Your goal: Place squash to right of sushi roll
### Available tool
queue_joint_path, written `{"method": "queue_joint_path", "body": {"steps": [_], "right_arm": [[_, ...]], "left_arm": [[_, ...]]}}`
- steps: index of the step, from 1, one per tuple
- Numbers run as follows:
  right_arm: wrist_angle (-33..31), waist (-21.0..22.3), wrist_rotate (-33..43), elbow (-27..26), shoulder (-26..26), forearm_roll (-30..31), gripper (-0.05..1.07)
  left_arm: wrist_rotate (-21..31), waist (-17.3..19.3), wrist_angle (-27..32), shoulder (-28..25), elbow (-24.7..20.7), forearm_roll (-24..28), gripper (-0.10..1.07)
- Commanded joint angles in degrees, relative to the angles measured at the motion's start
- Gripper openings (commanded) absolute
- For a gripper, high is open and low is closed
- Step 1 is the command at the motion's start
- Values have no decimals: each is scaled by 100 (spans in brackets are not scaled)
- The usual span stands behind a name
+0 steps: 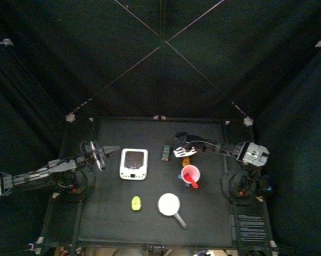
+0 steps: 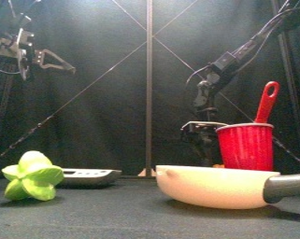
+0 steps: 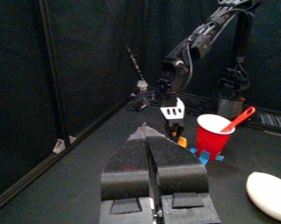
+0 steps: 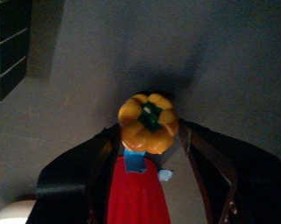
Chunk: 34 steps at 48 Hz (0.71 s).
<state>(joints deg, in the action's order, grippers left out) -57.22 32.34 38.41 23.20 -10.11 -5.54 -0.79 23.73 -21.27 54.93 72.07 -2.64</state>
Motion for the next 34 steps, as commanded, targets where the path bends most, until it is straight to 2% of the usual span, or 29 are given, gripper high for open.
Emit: {"method": "queue_joint_path", "body": {"steps": [1,34], "right_arm": [[53,123,9,-53,114,26,83],[475,712,246,-281,114,114,83]], "left_arm": [[9,9,-53,-26,-105,0,1],[9,9,-53,-35,-97,-9,1]]}}
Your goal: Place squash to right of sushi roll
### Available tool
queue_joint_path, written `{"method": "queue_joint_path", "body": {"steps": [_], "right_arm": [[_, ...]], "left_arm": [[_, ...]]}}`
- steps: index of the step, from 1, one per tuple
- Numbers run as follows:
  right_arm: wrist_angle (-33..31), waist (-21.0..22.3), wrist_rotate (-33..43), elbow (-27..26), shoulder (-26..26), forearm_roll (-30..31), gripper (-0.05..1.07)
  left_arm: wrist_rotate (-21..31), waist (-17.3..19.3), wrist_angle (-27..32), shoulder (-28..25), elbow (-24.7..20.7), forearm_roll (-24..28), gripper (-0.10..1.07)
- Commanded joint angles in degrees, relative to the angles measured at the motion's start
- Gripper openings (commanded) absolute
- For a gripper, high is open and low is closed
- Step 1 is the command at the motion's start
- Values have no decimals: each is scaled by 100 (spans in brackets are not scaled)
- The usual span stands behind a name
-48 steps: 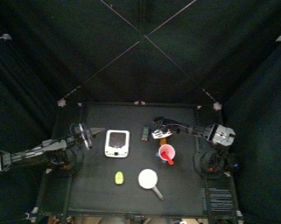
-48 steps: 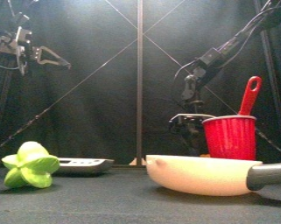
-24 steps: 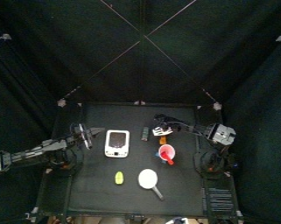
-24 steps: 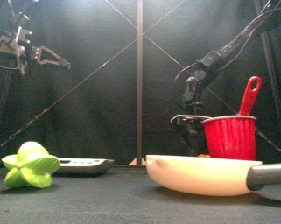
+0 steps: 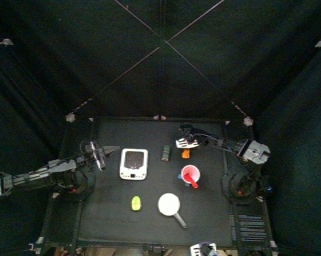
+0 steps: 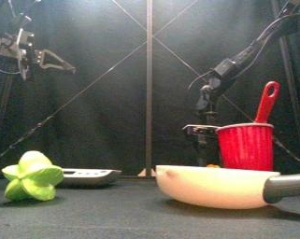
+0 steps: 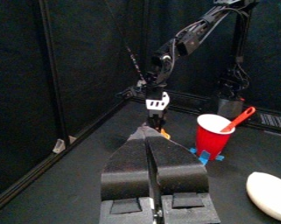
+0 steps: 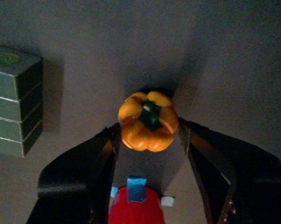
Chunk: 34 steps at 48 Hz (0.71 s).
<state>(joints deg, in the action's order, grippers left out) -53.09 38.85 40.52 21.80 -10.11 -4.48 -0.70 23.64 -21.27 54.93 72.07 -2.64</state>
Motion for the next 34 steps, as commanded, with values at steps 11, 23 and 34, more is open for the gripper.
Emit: {"method": "queue_joint_path", "body": {"steps": [11,23,34], "right_arm": [[-35,62,53,-123,114,9,83],[-18,70,70,-158,141,70,87],[-35,44,70,-237,193,105,101]], "left_arm": [[0,18,-53,-26,-88,0,1],[0,18,-53,-35,-97,0,1],[0,18,-53,-35,-88,0,1]]}}
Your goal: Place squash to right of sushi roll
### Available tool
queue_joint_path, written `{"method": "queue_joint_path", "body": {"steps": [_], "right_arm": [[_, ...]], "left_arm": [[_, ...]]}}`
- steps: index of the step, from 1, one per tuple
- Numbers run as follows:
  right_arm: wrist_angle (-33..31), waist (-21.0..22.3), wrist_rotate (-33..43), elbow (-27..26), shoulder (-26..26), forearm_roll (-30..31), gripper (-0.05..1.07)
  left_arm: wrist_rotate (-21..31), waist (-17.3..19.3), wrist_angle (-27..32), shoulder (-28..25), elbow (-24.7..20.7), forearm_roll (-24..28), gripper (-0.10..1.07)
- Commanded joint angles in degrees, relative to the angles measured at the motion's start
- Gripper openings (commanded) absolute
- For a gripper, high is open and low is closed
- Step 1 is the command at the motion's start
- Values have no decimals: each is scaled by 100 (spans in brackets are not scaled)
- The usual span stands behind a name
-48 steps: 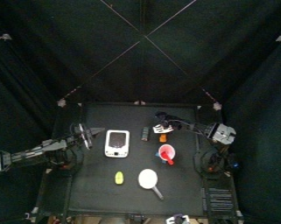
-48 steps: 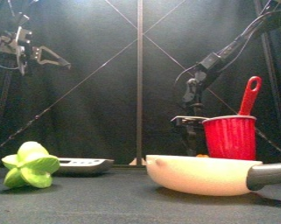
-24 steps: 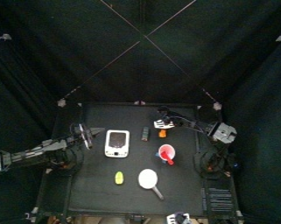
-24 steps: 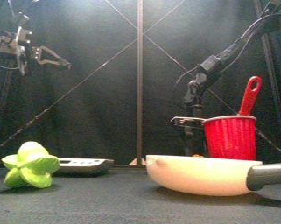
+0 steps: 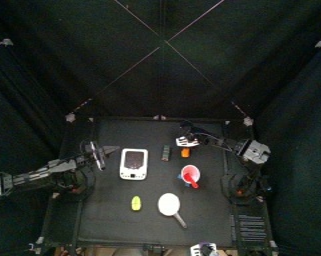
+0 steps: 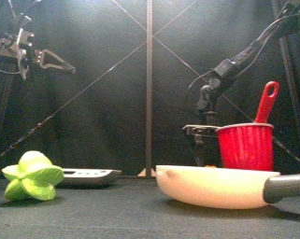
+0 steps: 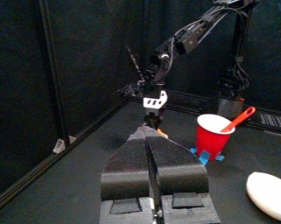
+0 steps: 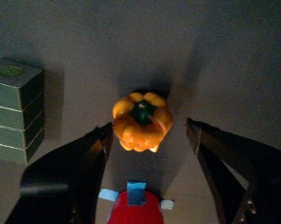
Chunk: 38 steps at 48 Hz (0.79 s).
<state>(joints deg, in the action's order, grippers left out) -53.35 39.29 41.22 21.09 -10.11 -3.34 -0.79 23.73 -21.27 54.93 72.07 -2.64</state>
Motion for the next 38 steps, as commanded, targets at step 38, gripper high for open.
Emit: {"method": "queue_joint_path", "body": {"steps": [38], "right_arm": [[-360,-97,-88,-360,237,9,104]], "left_arm": [[9,9,-53,-35,-88,0,1]]}}
